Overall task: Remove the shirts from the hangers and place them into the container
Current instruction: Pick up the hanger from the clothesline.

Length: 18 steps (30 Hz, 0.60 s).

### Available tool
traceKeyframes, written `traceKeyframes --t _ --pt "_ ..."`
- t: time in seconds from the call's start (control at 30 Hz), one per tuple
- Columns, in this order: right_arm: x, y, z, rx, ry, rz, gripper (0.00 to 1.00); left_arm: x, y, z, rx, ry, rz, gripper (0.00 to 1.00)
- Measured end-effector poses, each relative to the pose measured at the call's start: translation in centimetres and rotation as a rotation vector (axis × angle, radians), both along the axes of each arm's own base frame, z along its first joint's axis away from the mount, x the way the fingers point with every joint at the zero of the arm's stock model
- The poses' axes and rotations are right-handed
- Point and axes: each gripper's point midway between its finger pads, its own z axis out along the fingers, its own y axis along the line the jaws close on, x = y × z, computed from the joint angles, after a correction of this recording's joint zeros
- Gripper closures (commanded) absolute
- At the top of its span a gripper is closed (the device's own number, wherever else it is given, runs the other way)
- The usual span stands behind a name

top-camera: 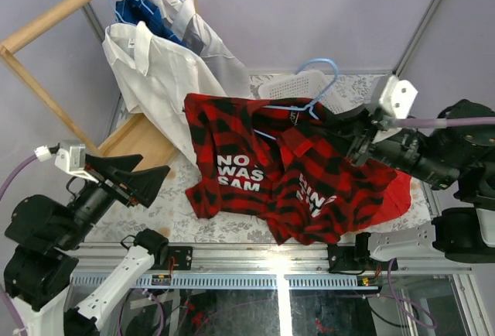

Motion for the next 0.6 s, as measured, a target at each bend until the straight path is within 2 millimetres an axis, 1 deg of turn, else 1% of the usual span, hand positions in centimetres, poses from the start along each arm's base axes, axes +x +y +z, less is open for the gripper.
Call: traceKeyframes --t 0.03,0.07,0.13,0.17,0.2,0.3,0.33,0.4,0.43,0.47,0.5,0.53,0.57,0.6 --pt "0.2 0.3 0.0 -0.021 -0.014 -0.002 1.00 0.4 -0.3 -0.1 -0.001 0.003 -0.007 0.00" --pt "0.3 0.8 -0.4 -0.048 -0.022 0.001 1.00 0.7 -0.7 -0.3 0.000 0.006 -0.019 0.00" --pt "0.3 2.0 -2.5 -0.118 -0.020 0.022 1.00 1.3 -1.4 -0.9 0.002 0.023 -0.044 0.00" --pt "0.3 2.8 -4.2 -0.160 -0.015 0.038 1.00 1.6 -1.9 -1.3 0.002 0.034 -0.060 0.00" --pt "0.1 3.6 -6.5 -0.213 -0.003 0.059 1.00 1.9 -2.4 -1.7 0.003 0.047 -0.076 0.01" --pt "0.0 5.3 -15.3 -0.392 0.060 0.102 1.00 3.0 -3.7 -3.0 0.006 0.084 -0.120 0.04" --pt "0.1 5.8 -17.7 -0.435 0.089 0.115 1.00 3.3 -4.0 -3.6 0.005 0.099 -0.130 0.04" --pt "1.1 6.3 -23.4 -0.524 0.193 0.119 1.00 3.7 -4.5 -4.8 0.002 0.120 -0.139 0.04" --pt "2.0 6.3 -25.6 -0.545 0.251 0.106 1.00 3.8 -4.5 -5.2 -0.001 0.124 -0.140 0.05" --pt "2.9 6.2 -27.3 -0.546 0.309 0.093 1.00 3.9 -4.6 -5.6 -0.005 0.124 -0.143 0.06" --pt "3.8 6.0 -28.5 -0.535 0.361 0.082 1.00 3.8 -4.7 -5.9 -0.010 0.122 -0.148 0.08" --pt "4.4 6.0 -29.2 -0.520 0.403 0.076 1.00 3.7 -4.9 -6.1 -0.014 0.116 -0.161 0.10" --pt "4.7 6.1 -29.5 -0.507 0.430 0.079 1.00 3.6 -5.2 -6.1 -0.018 0.111 -0.179 0.12" --pt "4.9 6.7 -29.6 -0.487 0.453 0.095 1.00 3.6 -5.5 -6.2 -0.021 0.106 -0.199 0.17"
